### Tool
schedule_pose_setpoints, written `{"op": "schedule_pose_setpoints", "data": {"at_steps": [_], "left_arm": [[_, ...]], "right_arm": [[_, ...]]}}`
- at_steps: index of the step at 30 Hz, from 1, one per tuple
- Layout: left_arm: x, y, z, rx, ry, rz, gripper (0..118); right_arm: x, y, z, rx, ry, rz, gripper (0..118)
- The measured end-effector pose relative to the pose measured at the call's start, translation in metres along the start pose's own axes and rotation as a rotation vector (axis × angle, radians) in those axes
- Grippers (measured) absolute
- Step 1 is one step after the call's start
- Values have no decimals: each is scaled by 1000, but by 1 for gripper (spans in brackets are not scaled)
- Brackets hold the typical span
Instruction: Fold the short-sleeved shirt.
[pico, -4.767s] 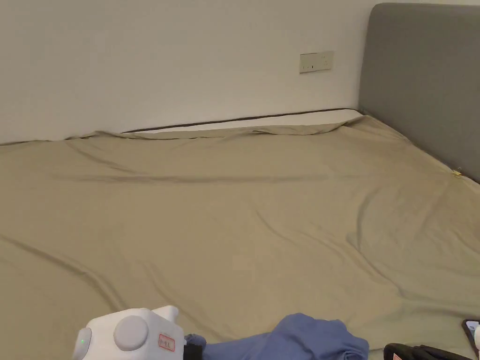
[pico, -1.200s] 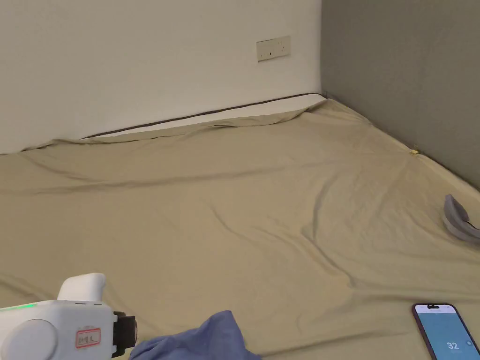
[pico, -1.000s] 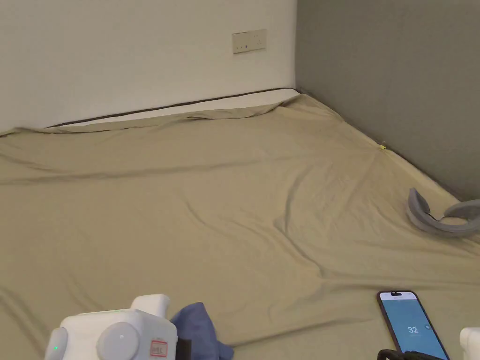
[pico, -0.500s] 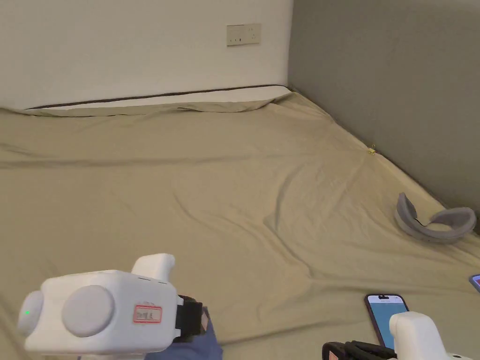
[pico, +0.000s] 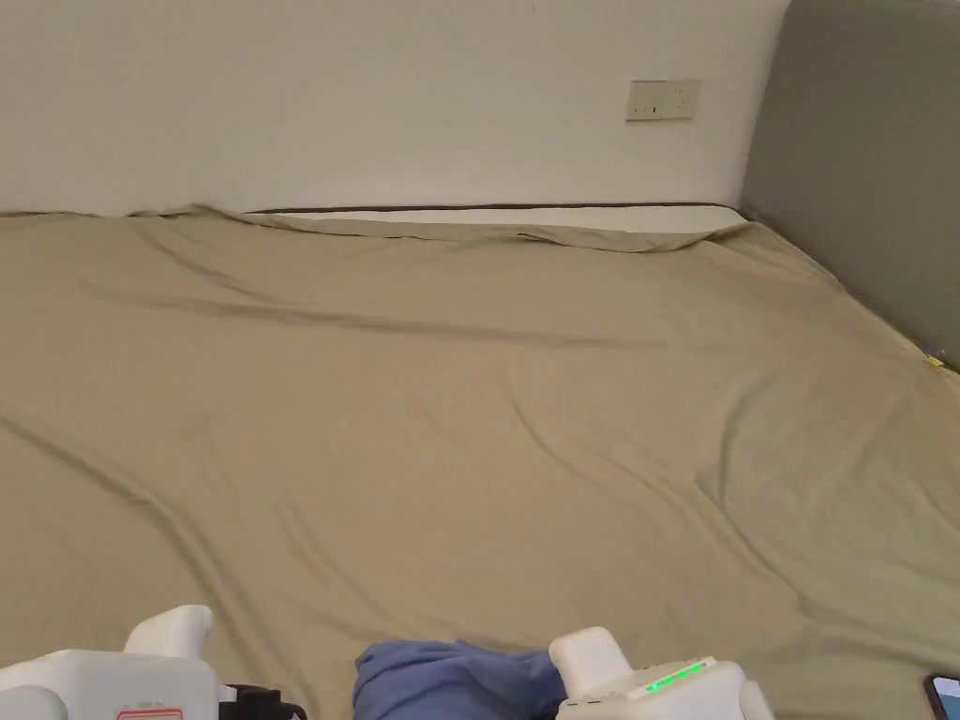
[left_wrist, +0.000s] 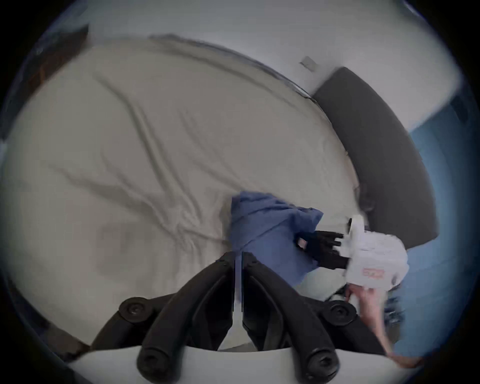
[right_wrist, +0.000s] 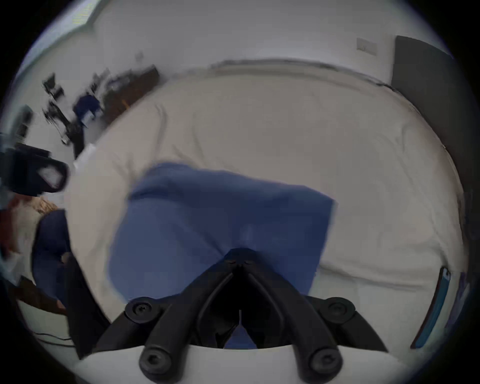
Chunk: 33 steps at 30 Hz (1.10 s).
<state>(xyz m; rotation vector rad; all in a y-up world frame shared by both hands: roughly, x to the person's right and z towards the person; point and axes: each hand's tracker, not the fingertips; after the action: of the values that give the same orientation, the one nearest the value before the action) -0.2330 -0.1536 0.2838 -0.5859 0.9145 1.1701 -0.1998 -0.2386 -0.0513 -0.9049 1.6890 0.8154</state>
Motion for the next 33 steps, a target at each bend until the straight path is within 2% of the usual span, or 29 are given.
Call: {"op": "schedule_pose_setpoints", "data": {"at_steps": [1, 2, 3, 5, 9, 10, 12, 13, 15, 17, 18, 19, 20, 21, 22, 25, 27, 30, 33], "left_arm": [[-14, 1, -11, -29, -104, 81, 30], [-18, 1, -22, -68, -191, 152, 76], [-26, 0, -35, -132, -250, 181, 102], [-40, -5, -55, -183, -320, 181, 102], [-55, -4, -97, -179, -260, 159, 102], [-55, -2, -108, -190, -290, 179, 102], [-47, 2, -118, -168, -485, 220, 102], [-40, 2, -127, -181, -537, 235, 102], [-30, 2, -149, -189, -561, 204, 101], [-32, -2, -156, -167, -556, 174, 91], [-37, -1, -154, -156, -621, 191, 86], [-47, 1, -152, -185, -613, 246, 65], [-57, 0, -154, -201, -613, 292, 37], [-61, 0, -153, -212, -617, 316, 37], [-67, 3, -150, -213, -592, 277, 37], [-79, 14, -135, -205, -593, 297, 37], [-89, 29, -104, -182, -555, 246, 37], [-125, 62, -39, -154, -370, 142, 37], [-178, 92, 36, -95, -137, 111, 37]], "right_arm": [[0, 0, 16, 27, 32, -28, 2], [4, 1, 20, 24, 53, -38, 2], [6, 1, 22, 19, 54, -34, 2], [13, -1, 20, 13, 65, -28, 2], [19, -5, 14, 12, 103, -46, 2], [20, -5, 13, 12, 107, -49, 2], [23, -5, 14, 13, 118, -53, 2], [21, -4, 15, 15, 121, -52, 2], [22, -4, 14, 12, 127, -49, 2], [19, -2, 18, 10, 131, -44, 2], [20, -1, 19, 10, 133, -48, 2], [22, -2, 20, 12, 135, -53, 2], [24, -2, 22, 17, 141, -58, 2], [29, -2, 24, 29, 199, -86, 2], [29, -2, 27, 38, 225, -109, 2], [12, 5, 49, 82, 206, -101, 2], [1, 8, 66, 130, 235, -103, 2], [-15, 11, 90, 188, 265, -100, 2], [-28, 10, 104, 224, 264, -92, 2]]}}
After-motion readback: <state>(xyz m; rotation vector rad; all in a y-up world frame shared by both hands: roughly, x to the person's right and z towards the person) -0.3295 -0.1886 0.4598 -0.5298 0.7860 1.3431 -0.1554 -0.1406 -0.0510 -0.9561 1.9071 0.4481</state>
